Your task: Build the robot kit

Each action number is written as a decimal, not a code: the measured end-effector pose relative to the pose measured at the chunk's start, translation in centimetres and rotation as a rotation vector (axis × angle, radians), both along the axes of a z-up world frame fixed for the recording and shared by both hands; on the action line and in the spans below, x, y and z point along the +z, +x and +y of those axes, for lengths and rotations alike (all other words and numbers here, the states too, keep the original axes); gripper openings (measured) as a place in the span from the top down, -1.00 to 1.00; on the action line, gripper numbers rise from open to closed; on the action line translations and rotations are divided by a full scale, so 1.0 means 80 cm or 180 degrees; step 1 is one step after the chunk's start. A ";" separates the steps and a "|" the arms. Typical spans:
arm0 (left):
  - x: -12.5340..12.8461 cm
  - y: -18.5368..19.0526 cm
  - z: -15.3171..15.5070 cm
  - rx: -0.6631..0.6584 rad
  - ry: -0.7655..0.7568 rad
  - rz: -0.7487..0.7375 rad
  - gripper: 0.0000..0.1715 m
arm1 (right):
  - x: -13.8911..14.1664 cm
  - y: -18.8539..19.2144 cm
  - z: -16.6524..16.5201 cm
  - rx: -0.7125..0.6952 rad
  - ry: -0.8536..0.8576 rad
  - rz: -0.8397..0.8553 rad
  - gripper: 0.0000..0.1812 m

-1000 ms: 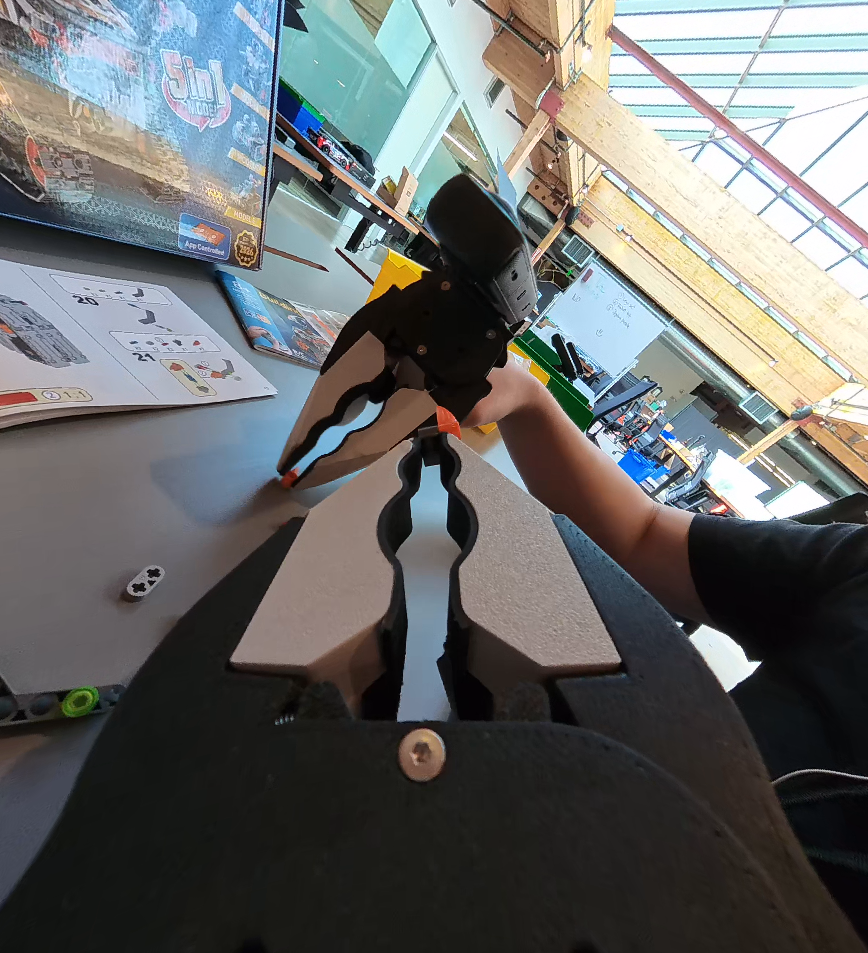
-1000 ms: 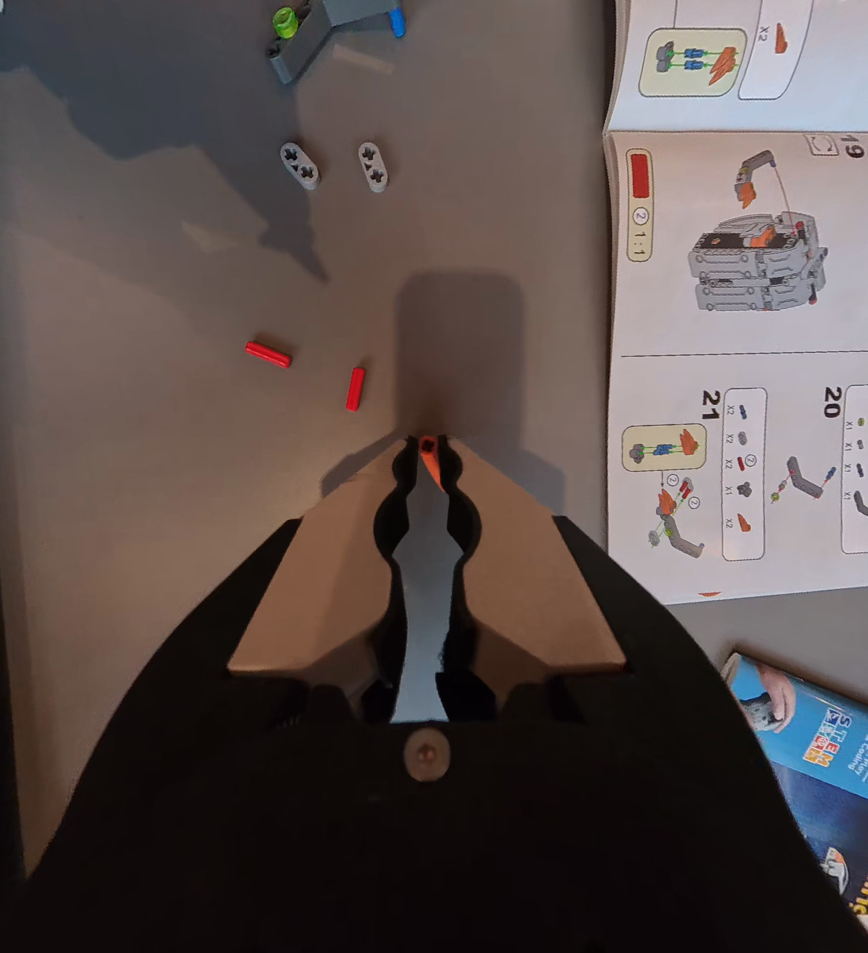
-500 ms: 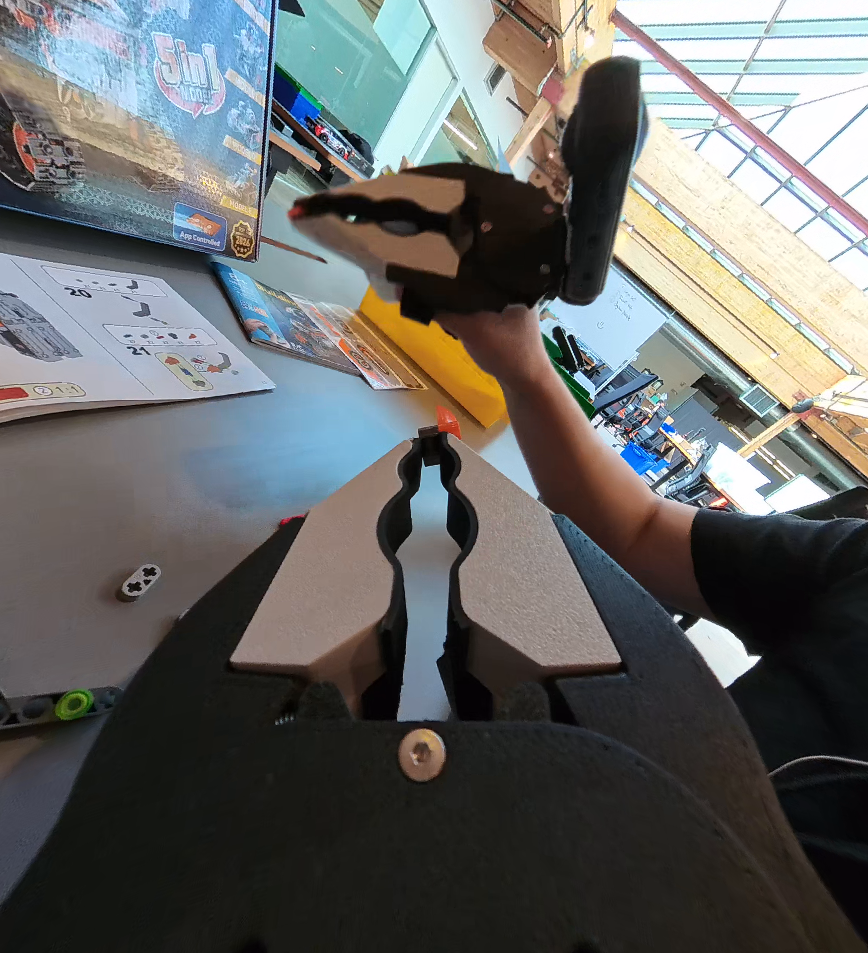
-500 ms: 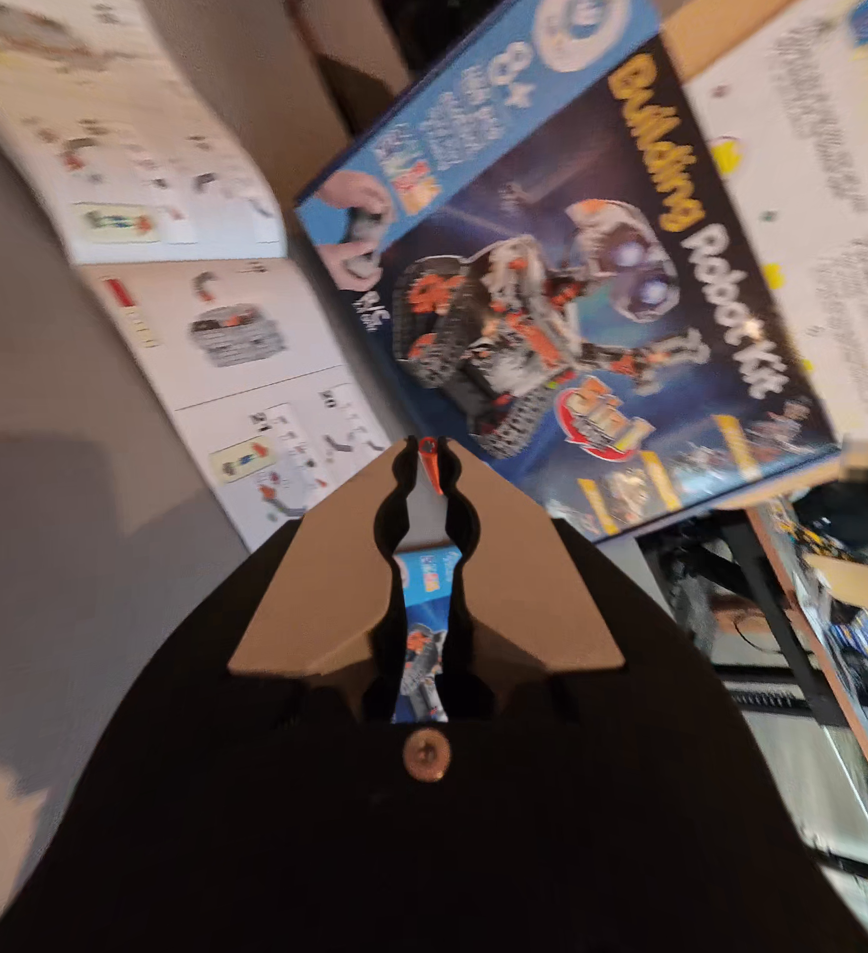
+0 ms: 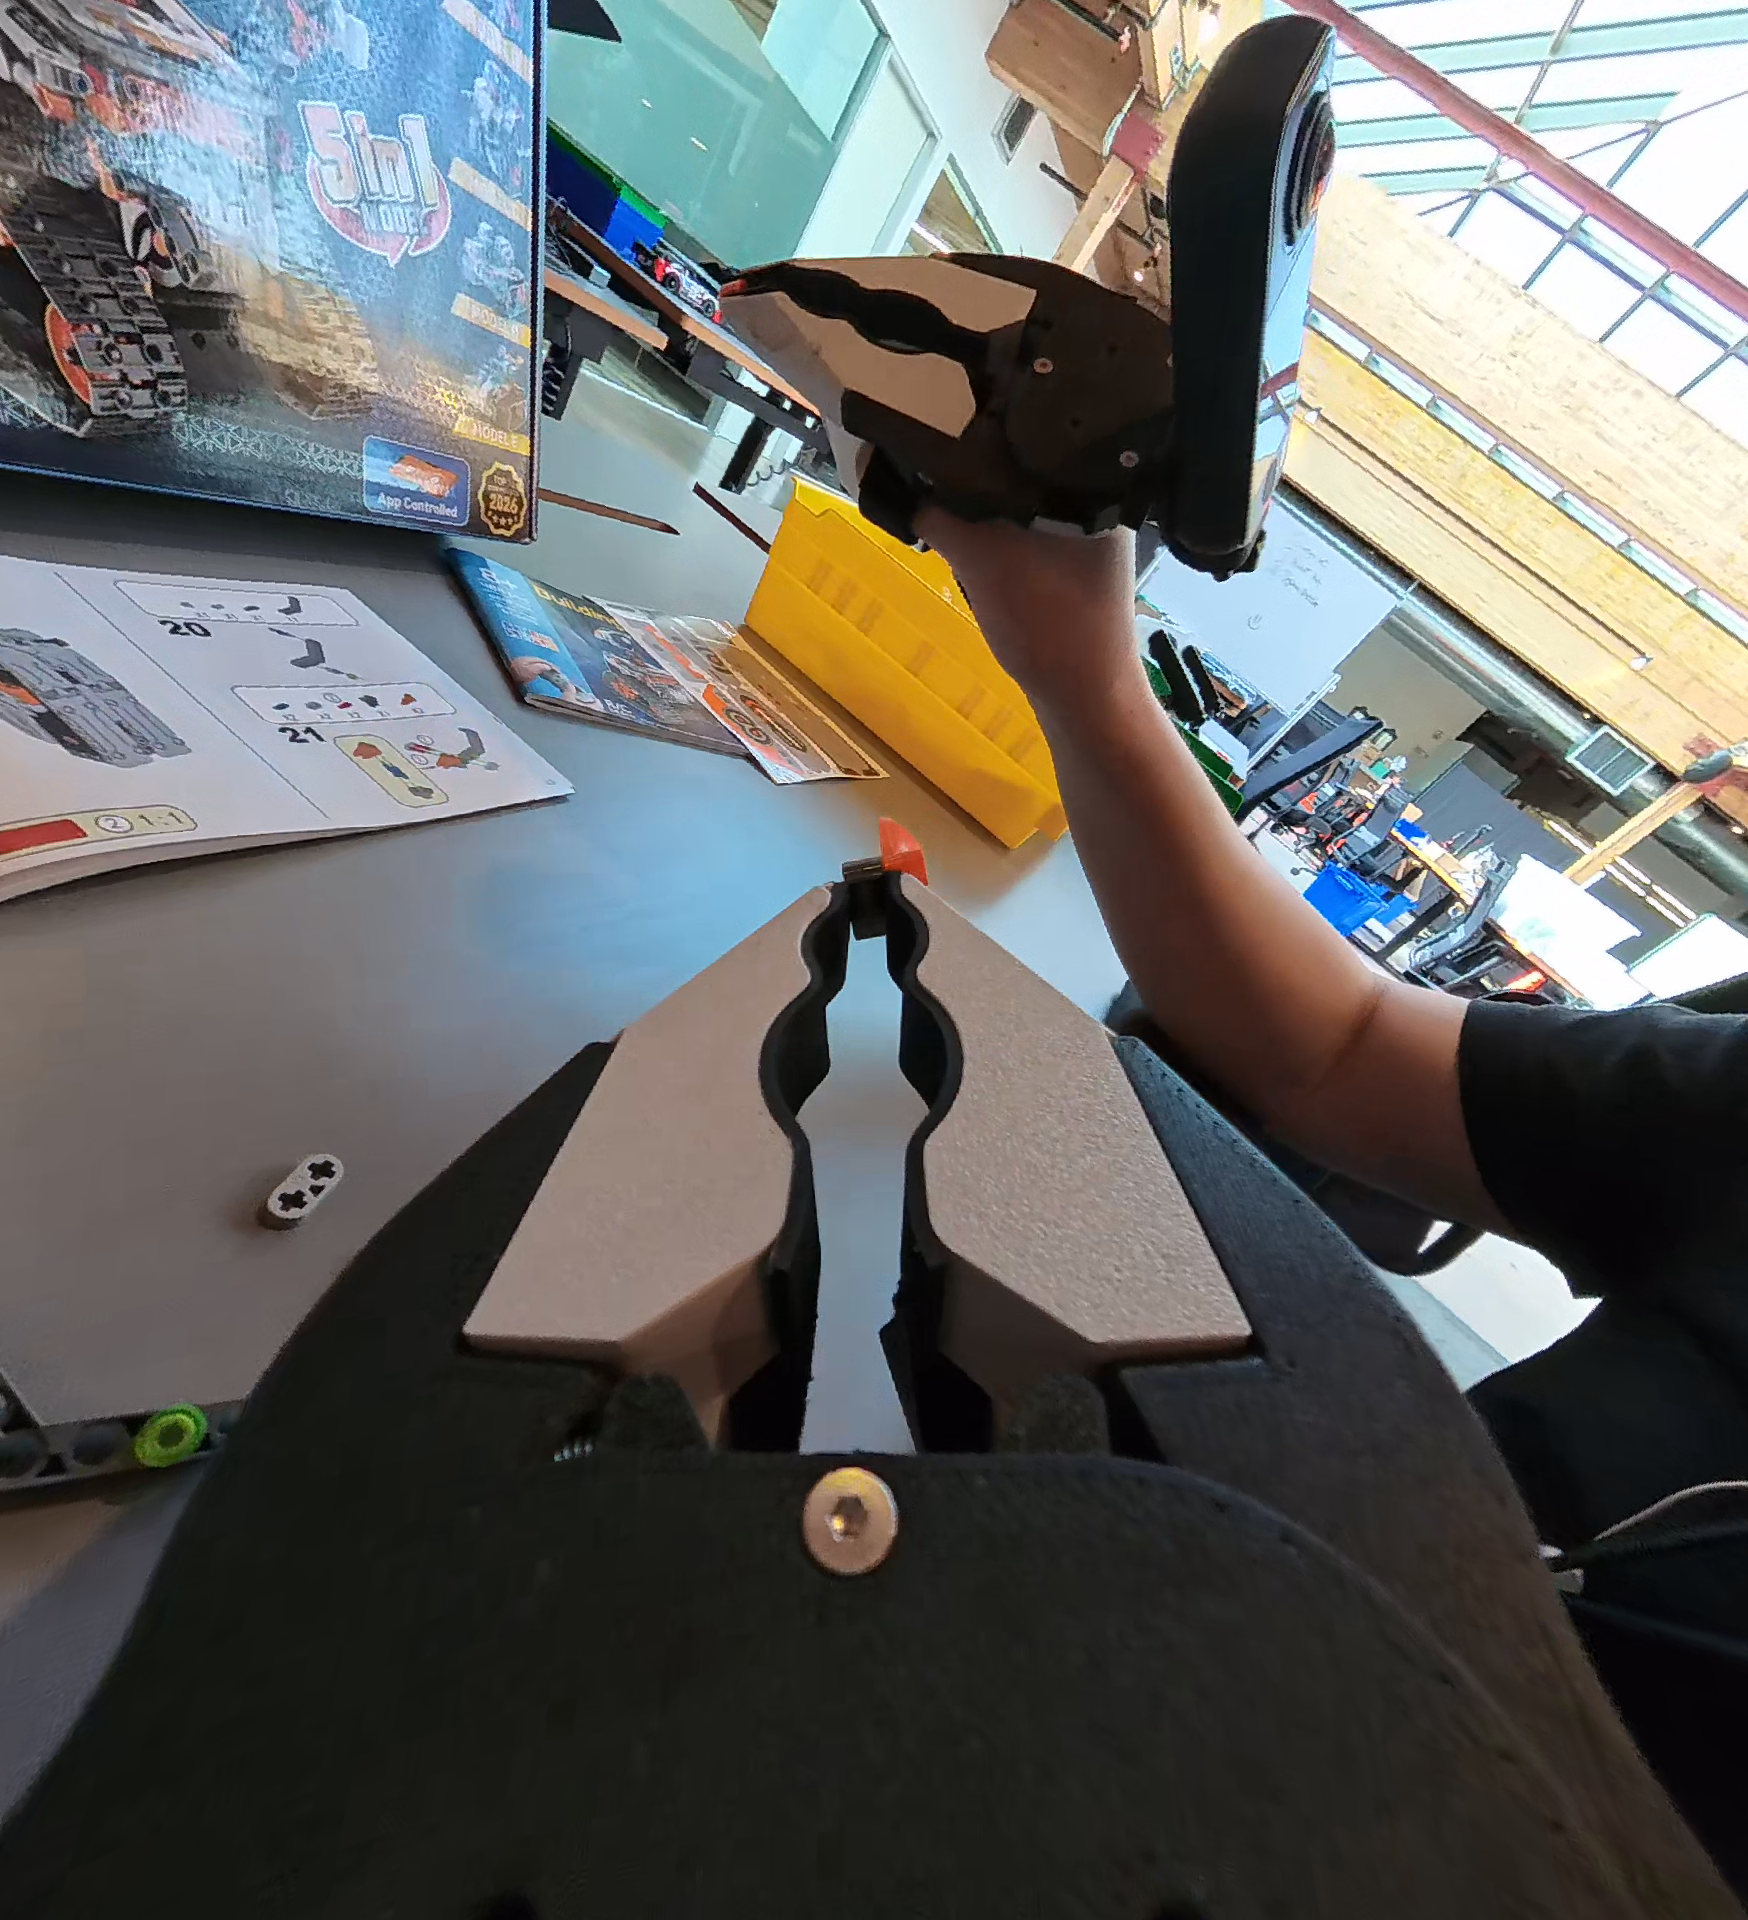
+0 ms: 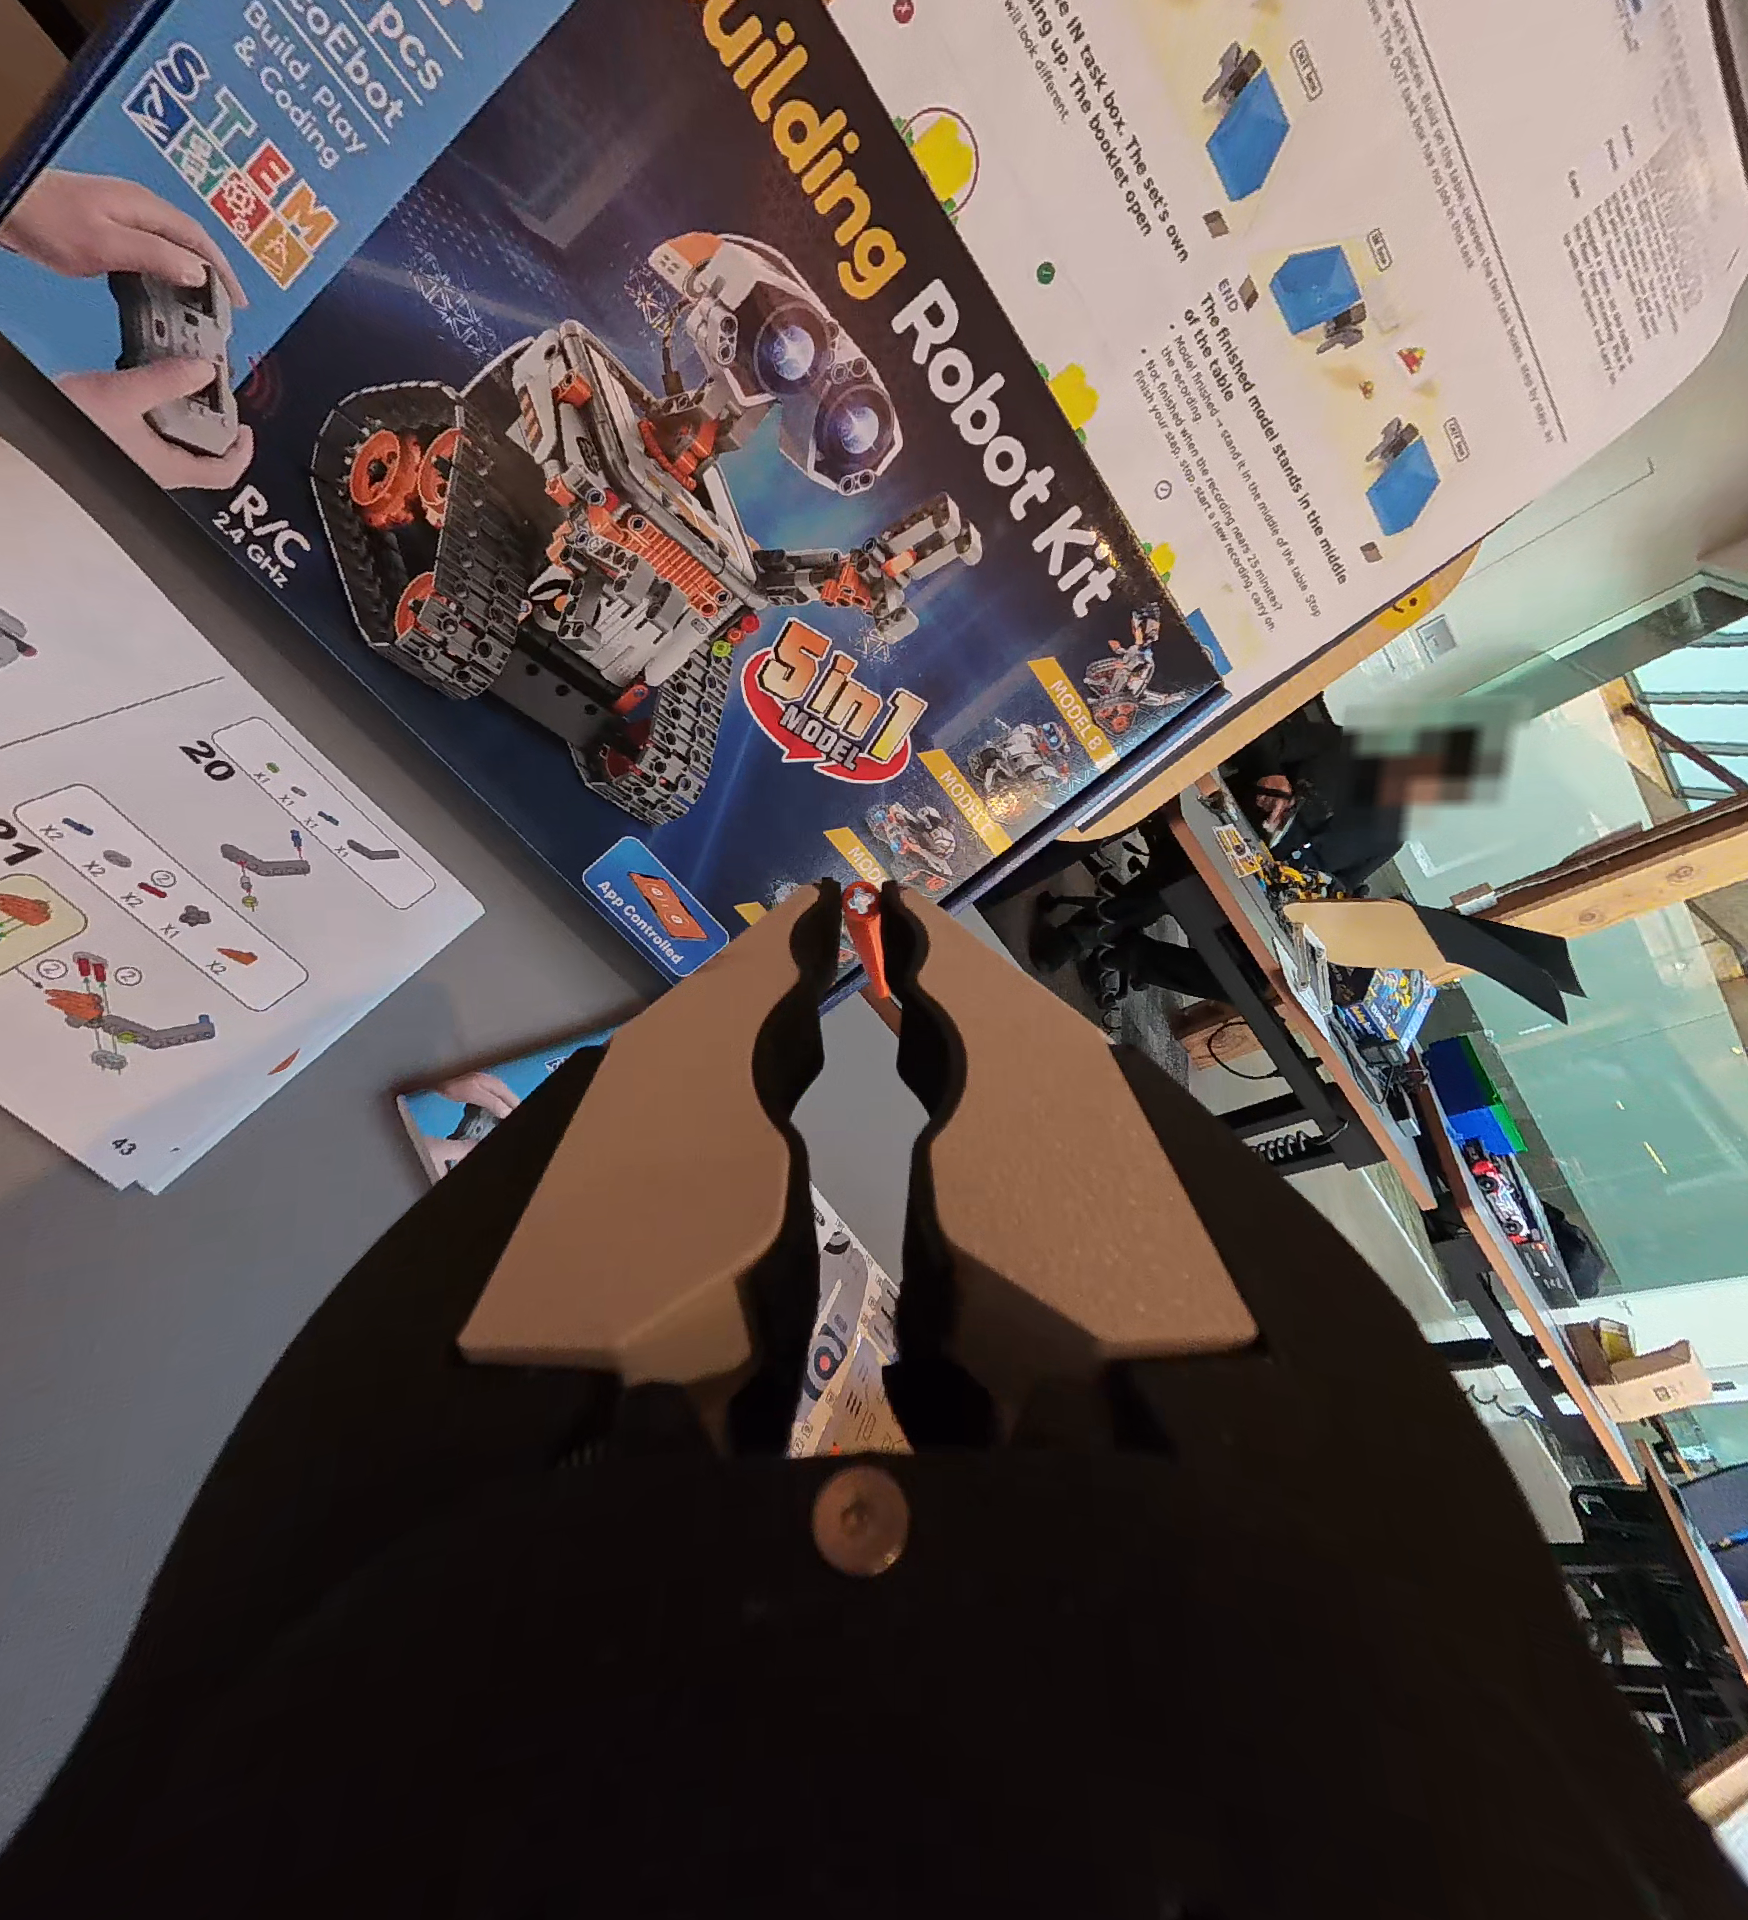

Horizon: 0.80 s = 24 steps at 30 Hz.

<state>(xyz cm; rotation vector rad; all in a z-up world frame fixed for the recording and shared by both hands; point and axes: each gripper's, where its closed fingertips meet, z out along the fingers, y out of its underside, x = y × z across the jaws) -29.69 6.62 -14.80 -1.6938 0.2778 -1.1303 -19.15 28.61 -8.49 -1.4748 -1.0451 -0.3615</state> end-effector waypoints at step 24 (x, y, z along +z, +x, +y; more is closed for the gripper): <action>0.025 0.021 0.029 0.0459 0.0347 0.1034 0.95 | 0.017 0.011 0.002 0.0102 -0.0110 0.0406 0.92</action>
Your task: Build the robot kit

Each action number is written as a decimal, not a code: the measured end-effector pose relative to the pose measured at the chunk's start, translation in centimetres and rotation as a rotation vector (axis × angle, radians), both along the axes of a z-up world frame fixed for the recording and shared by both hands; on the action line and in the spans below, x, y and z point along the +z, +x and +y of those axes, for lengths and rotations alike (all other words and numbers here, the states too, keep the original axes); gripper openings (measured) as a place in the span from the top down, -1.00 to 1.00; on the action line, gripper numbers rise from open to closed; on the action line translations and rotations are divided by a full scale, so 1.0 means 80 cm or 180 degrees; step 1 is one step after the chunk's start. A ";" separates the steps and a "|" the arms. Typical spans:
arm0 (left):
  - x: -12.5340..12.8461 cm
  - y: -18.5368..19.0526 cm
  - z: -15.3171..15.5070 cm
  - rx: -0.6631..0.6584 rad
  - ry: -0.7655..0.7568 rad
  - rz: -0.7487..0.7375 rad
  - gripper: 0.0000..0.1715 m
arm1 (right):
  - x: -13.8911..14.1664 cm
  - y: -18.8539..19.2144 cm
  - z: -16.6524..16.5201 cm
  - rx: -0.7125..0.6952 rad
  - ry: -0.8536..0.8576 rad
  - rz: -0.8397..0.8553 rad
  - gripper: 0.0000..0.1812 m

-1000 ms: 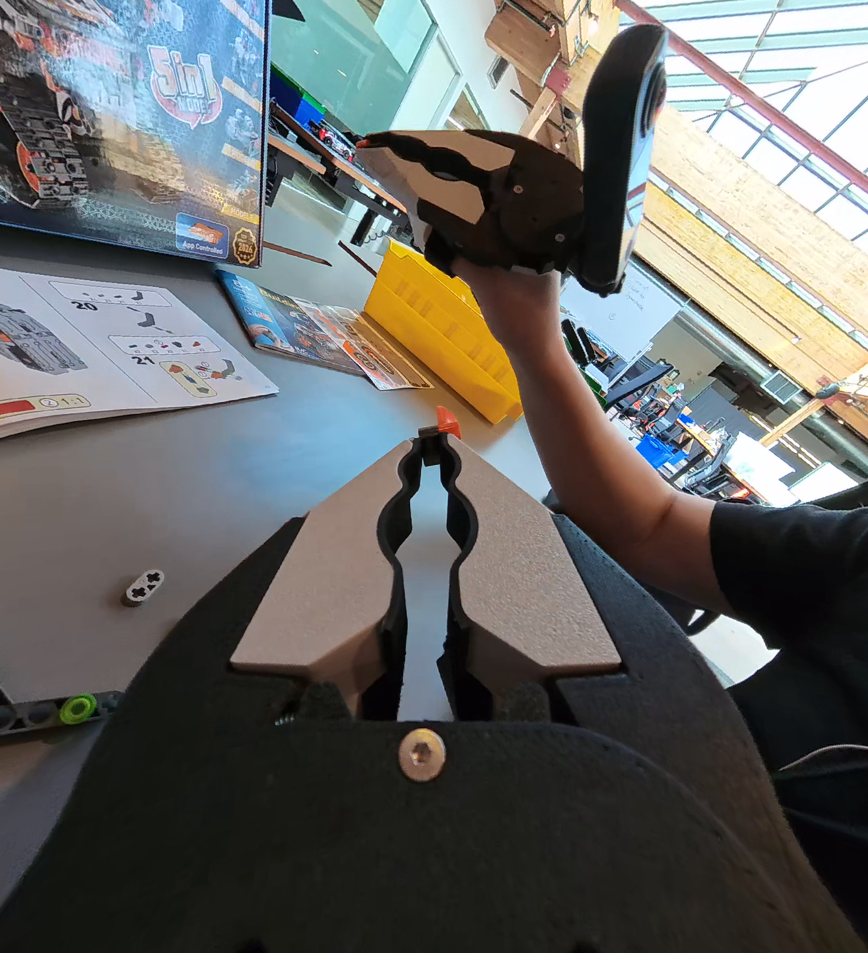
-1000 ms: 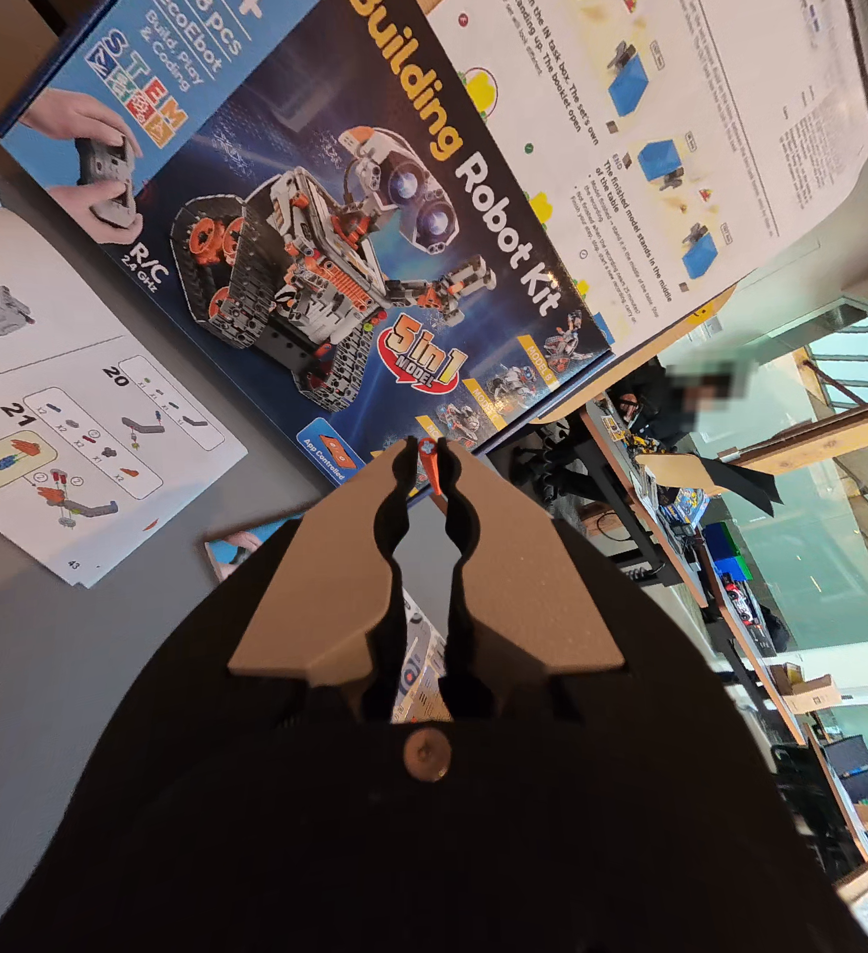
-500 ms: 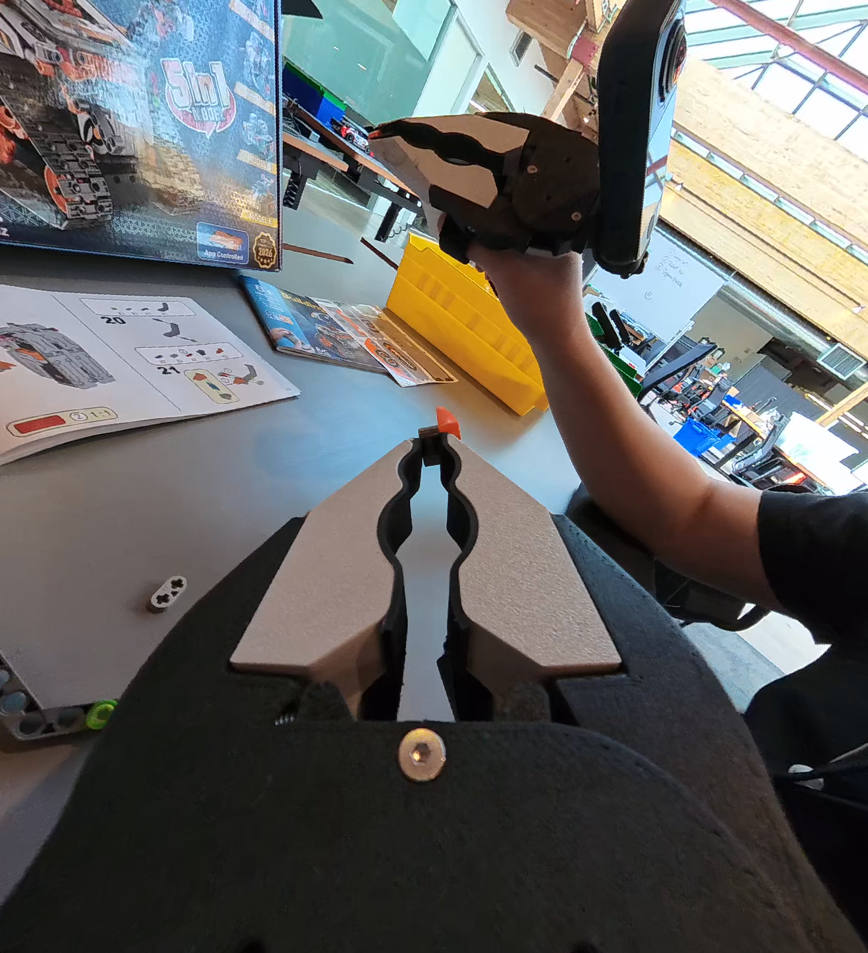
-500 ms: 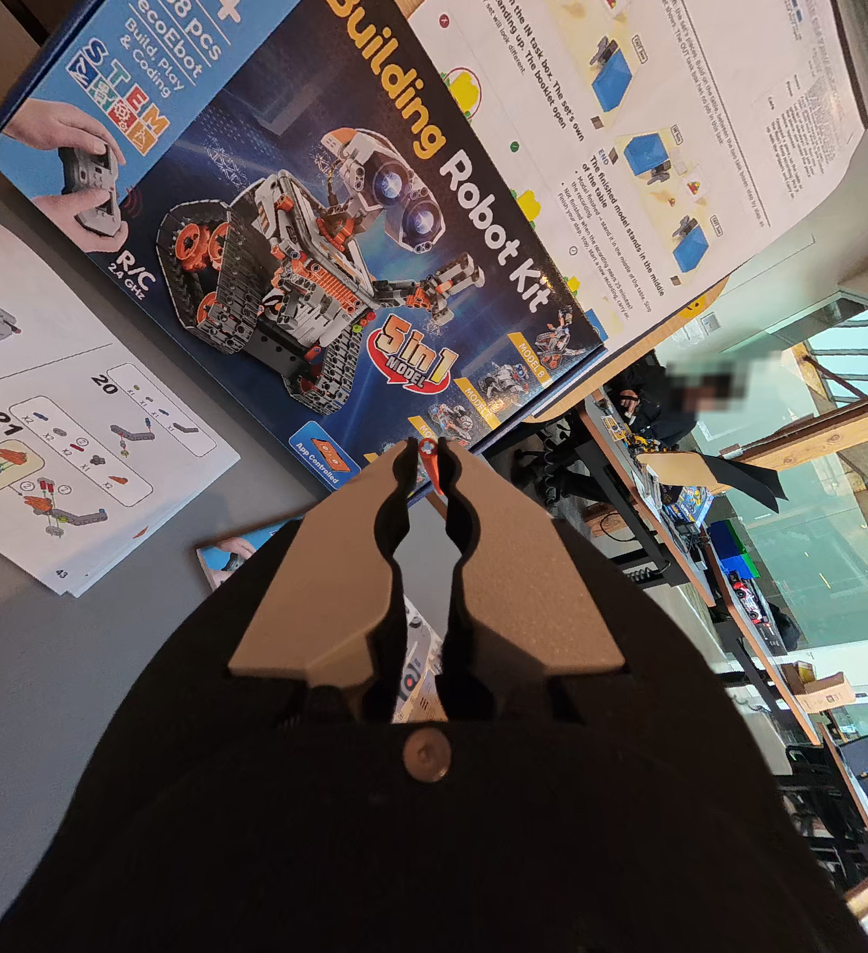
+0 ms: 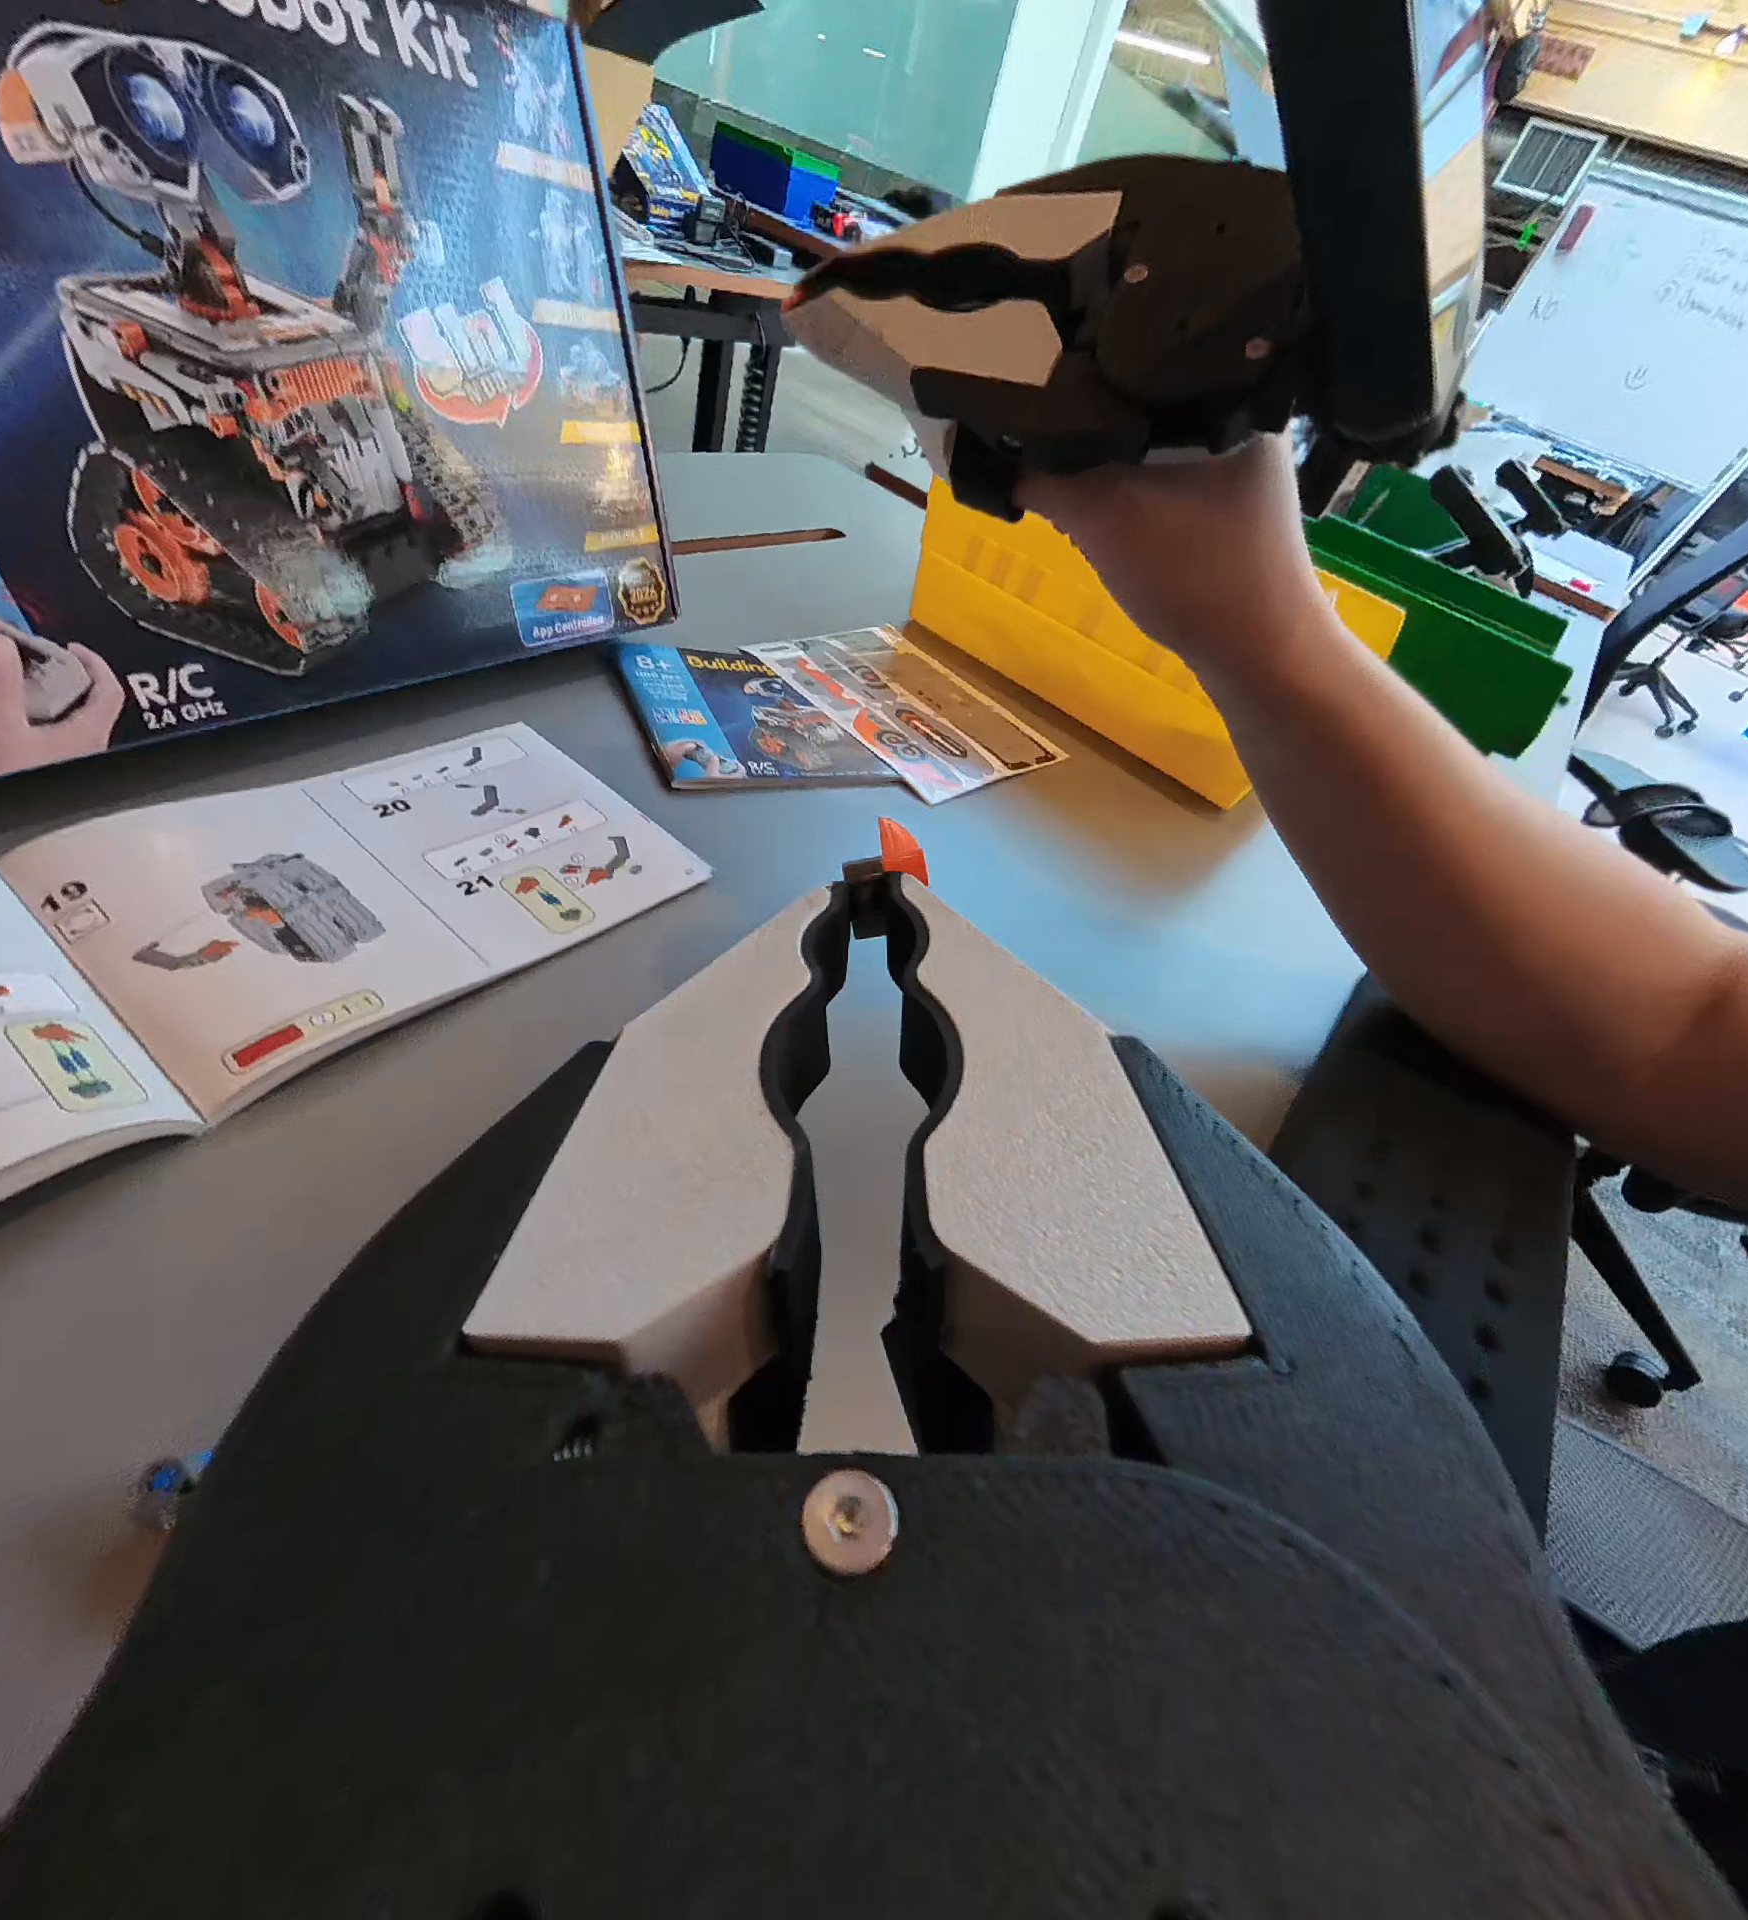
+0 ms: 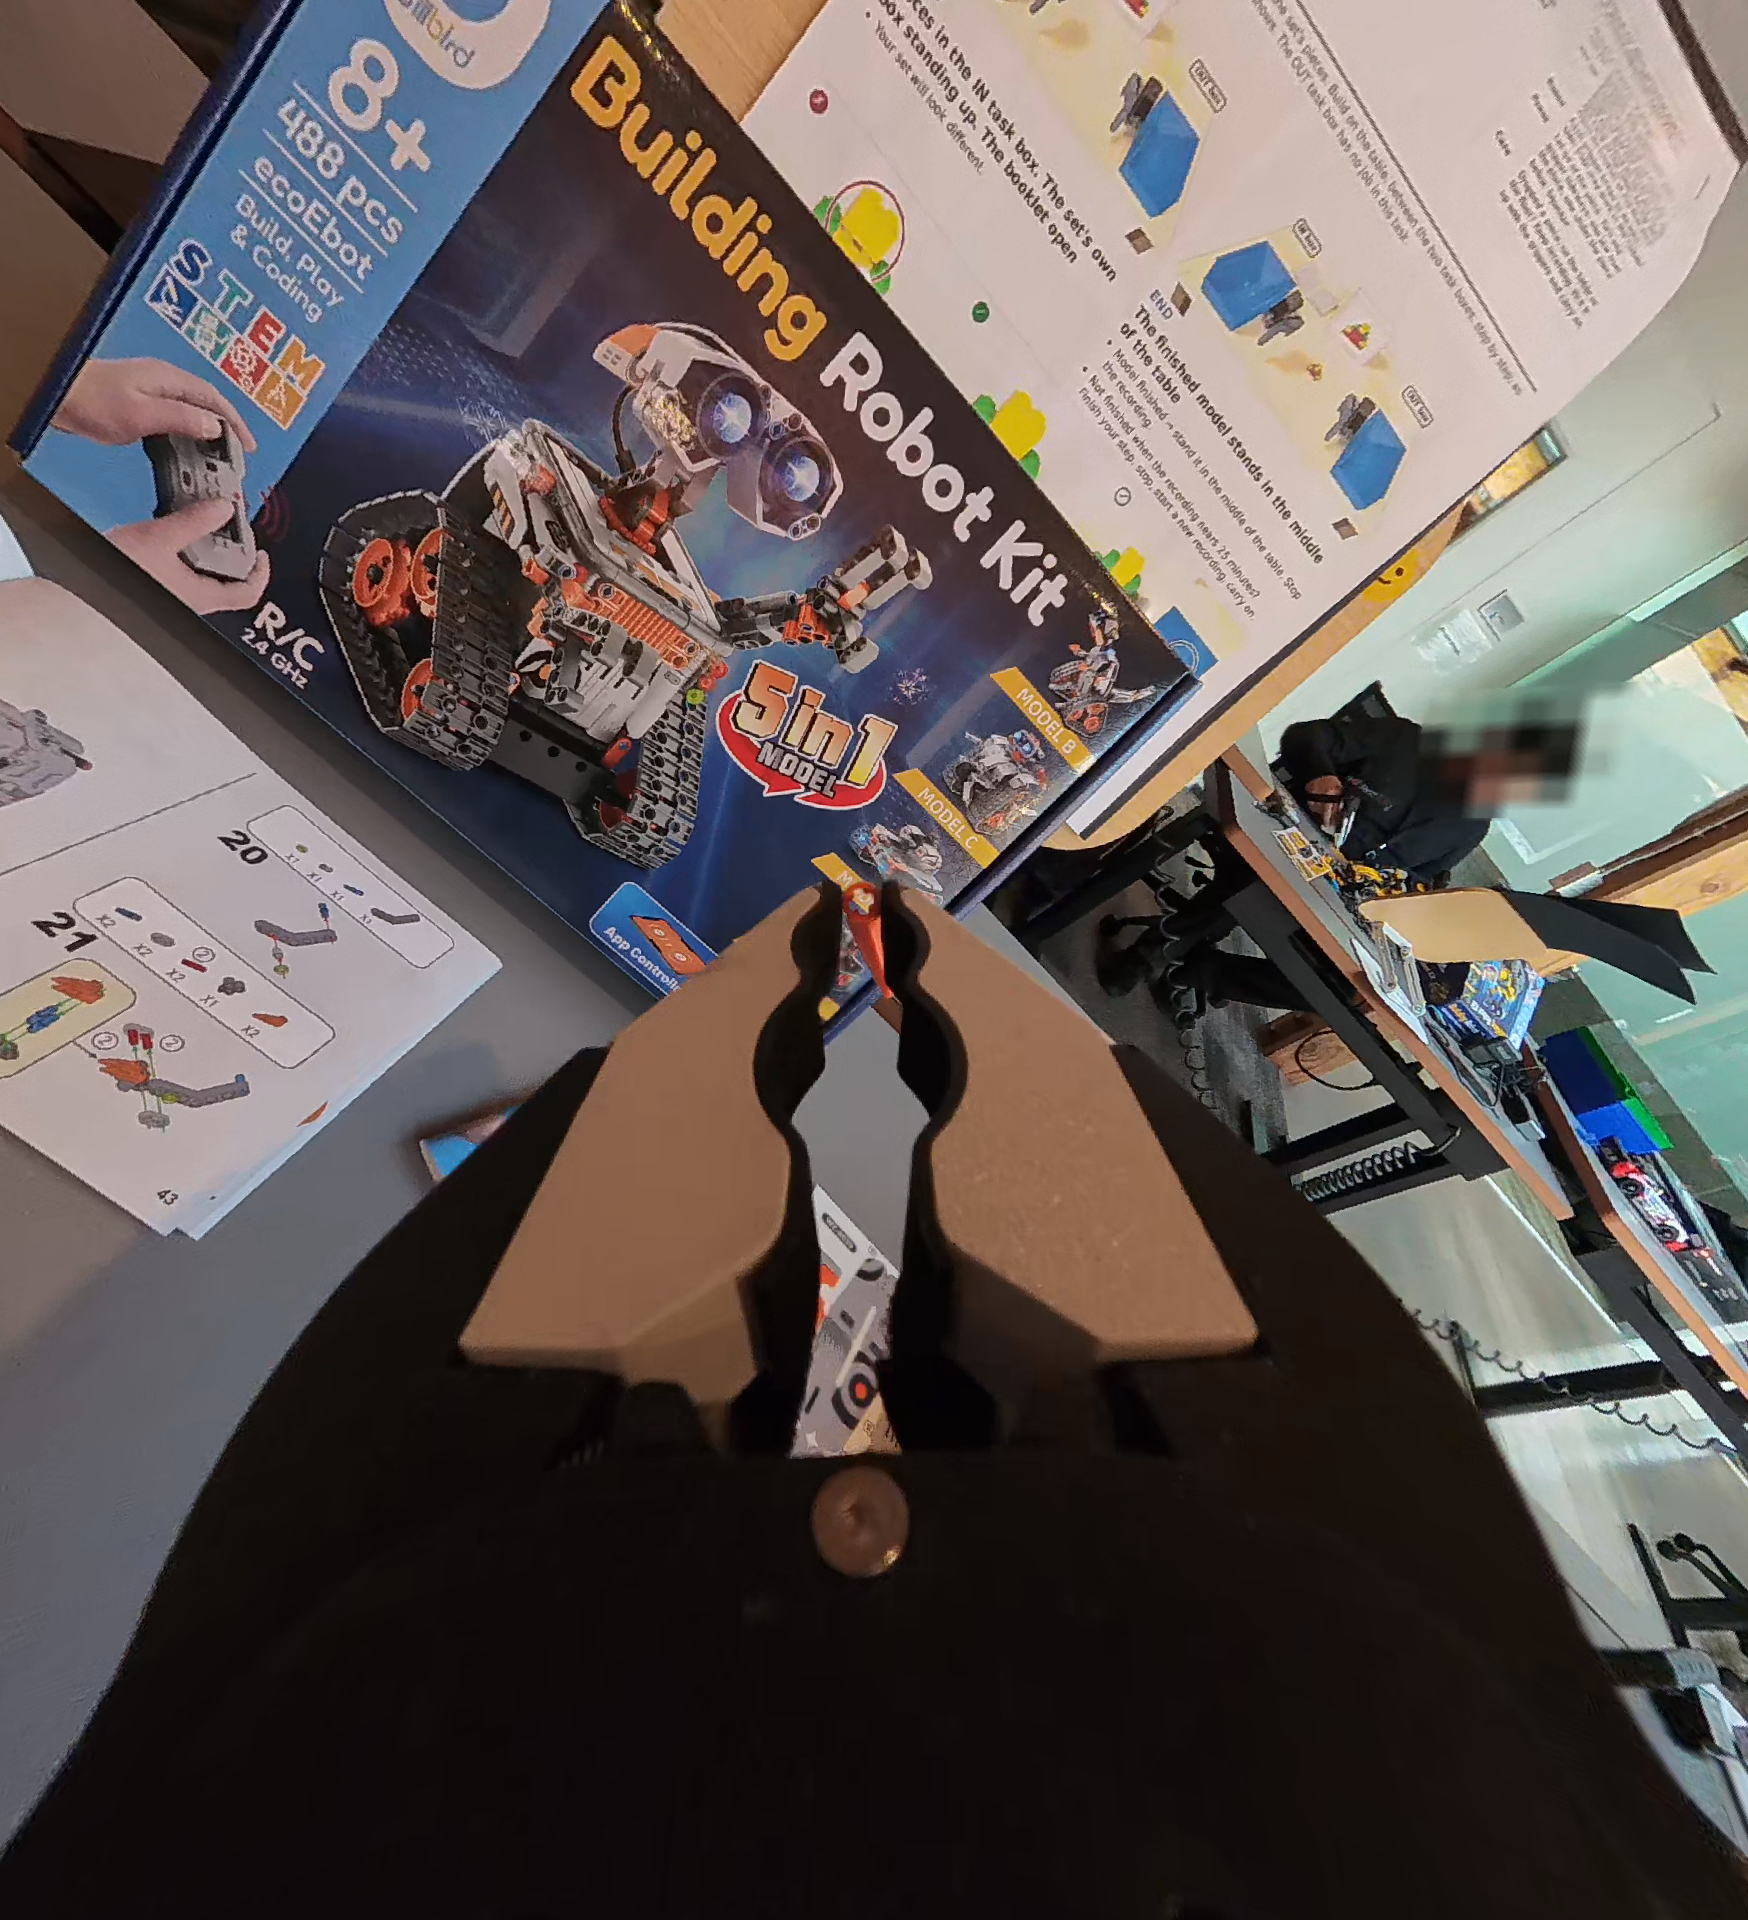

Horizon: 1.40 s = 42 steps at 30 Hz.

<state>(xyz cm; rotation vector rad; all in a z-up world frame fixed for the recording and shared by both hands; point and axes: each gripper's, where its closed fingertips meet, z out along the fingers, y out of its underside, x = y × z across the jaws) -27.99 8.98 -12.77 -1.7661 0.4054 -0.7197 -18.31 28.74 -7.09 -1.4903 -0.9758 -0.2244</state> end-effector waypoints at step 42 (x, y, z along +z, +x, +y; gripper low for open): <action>0.251 -0.082 0.068 0.2554 0.1562 0.2698 0.95 | -0.046 -0.014 0.013 0.0273 -0.0315 -0.0028 0.92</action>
